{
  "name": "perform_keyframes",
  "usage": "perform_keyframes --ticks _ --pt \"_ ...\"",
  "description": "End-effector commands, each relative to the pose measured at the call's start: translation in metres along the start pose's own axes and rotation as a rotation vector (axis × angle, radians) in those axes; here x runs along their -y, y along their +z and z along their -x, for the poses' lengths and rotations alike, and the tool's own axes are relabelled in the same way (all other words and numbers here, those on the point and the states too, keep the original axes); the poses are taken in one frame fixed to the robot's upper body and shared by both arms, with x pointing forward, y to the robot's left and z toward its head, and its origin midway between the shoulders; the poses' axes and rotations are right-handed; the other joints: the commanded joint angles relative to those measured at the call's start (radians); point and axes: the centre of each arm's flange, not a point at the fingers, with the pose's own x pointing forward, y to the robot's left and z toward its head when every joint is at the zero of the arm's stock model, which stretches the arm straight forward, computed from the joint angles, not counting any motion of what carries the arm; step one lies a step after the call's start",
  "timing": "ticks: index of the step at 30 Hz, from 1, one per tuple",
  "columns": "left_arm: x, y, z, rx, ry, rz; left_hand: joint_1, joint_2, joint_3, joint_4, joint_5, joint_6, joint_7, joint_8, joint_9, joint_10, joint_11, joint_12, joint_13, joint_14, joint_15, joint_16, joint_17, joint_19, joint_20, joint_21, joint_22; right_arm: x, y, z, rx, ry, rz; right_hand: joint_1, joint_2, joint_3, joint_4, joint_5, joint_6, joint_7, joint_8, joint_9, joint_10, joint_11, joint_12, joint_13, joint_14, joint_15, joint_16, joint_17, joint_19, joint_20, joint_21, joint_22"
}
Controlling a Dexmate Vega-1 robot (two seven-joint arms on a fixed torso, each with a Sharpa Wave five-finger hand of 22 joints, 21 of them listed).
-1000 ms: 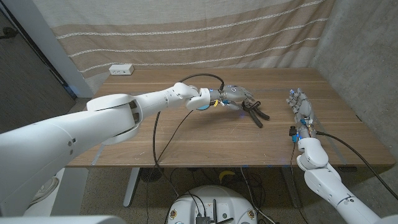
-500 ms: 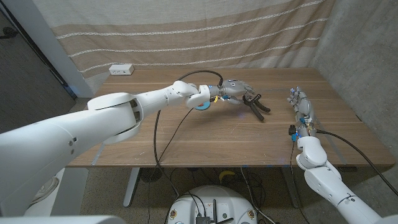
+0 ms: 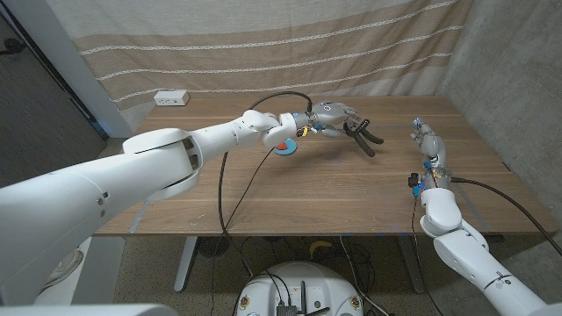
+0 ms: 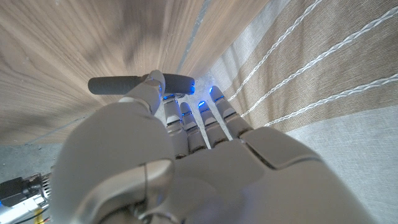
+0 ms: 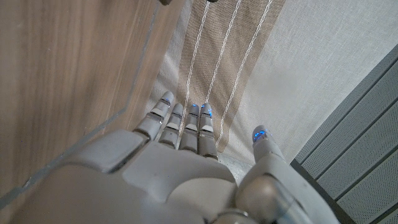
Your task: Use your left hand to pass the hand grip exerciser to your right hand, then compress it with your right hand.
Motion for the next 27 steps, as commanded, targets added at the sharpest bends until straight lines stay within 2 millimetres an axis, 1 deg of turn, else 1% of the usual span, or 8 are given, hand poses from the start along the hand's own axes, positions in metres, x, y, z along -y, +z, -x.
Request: perform_keyframes --ticks 1,13,17,27 --pt "-0.008 -0.005 0.003 -0.028 0.038 0.064 -0.007 0.006 0.011 0.0 0.006 0.002 -0.004 0.219 0.413 0.011 0.001 0.004 0.006 0.011 -0.087 0.005 0.004 -0.002 -0.003 0.008 0.006 -0.001 0.018 0.002 0.03 -0.016 0.112 0.01 -0.01 0.002 -0.006 0.006 -0.005 -0.003 -0.002 0.002 -0.005 -0.001 -0.006 0.003 -0.007 -0.002 -0.003 0.002 -0.002 -0.001 -0.004 0.003" --pt "-0.016 -0.01 0.006 -0.068 0.07 0.189 -0.011 0.006 0.014 0.0 0.007 -0.008 -0.005 0.236 0.434 0.015 0.0 0.004 0.007 0.014 -0.089 0.005 0.004 0.006 -0.008 0.013 0.006 -0.004 0.034 0.009 0.061 -0.05 0.204 0.018 -0.014 0.003 -0.01 0.006 -0.009 -0.005 -0.002 0.002 -0.012 -0.005 -0.009 0.003 -0.009 -0.002 -0.007 0.0 -0.005 0.001 -0.005 0.003" --pt "-0.017 -0.01 0.007 -0.074 0.086 0.221 -0.013 0.007 0.015 0.0 0.007 -0.011 -0.002 0.241 0.441 0.016 0.003 0.004 0.007 0.015 -0.09 0.006 0.004 0.007 -0.008 0.015 0.006 -0.006 0.038 0.011 0.066 -0.061 0.235 0.02 -0.016 0.003 -0.011 0.006 -0.011 -0.007 -0.002 0.002 -0.014 -0.007 -0.009 0.003 -0.011 -0.004 -0.008 -0.001 -0.005 0.001 -0.005 0.003" --pt "-0.017 -0.011 0.011 -0.11 0.166 0.311 -0.017 0.008 0.021 0.001 0.008 -0.022 -0.004 0.254 0.458 0.023 0.003 0.006 0.008 0.027 -0.097 0.01 0.004 0.011 -0.008 0.018 0.006 -0.008 0.045 0.014 0.069 -0.08 0.297 0.026 -0.019 0.002 -0.012 0.005 -0.025 -0.013 -0.005 0.002 -0.027 -0.012 -0.014 0.003 -0.02 -0.004 -0.014 -0.002 -0.007 0.003 -0.006 0.003"
